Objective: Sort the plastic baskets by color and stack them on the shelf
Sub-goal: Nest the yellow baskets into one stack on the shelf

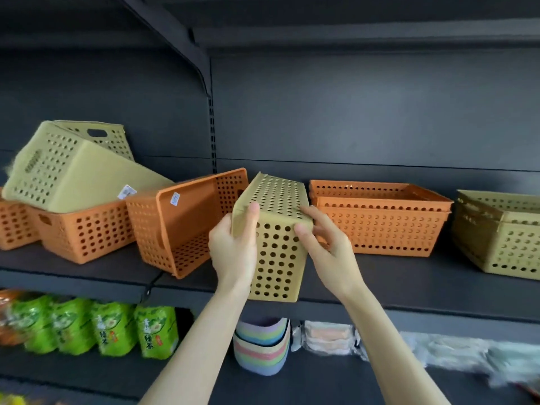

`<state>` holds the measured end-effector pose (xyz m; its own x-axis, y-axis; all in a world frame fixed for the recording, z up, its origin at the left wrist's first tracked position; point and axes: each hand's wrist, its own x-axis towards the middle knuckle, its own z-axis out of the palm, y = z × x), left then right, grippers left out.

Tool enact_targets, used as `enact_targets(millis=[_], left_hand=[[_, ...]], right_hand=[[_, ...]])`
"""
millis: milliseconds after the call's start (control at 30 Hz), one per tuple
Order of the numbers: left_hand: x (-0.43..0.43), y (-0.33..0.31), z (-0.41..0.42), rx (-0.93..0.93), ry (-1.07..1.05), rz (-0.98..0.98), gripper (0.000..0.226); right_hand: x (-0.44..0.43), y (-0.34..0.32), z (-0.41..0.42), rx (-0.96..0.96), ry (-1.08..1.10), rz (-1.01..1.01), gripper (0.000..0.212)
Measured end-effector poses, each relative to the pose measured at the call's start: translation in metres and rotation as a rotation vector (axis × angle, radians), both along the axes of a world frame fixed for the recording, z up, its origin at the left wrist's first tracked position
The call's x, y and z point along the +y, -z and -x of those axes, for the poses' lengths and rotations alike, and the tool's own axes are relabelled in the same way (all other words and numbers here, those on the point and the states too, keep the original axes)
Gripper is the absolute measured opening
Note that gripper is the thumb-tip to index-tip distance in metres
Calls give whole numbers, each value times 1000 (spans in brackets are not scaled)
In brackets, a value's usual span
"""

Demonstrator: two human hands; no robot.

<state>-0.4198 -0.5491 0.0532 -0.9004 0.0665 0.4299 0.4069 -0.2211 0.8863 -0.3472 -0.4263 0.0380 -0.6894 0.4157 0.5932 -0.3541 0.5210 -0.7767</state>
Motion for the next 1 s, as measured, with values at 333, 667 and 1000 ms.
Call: enact_targets(millis=[333,667,1000], left_hand=[[-56,7,-34,142,30,-233,12],[-119,14,-76,339,-60,-247,13],[-90,24,-189,220,103,-268,36]], right_hand=[[-50,-8,-25,74,-3,11,47],[-53,-25,-80,12,-24,34,76],[6,-16,-247,-70,181,135,112]])
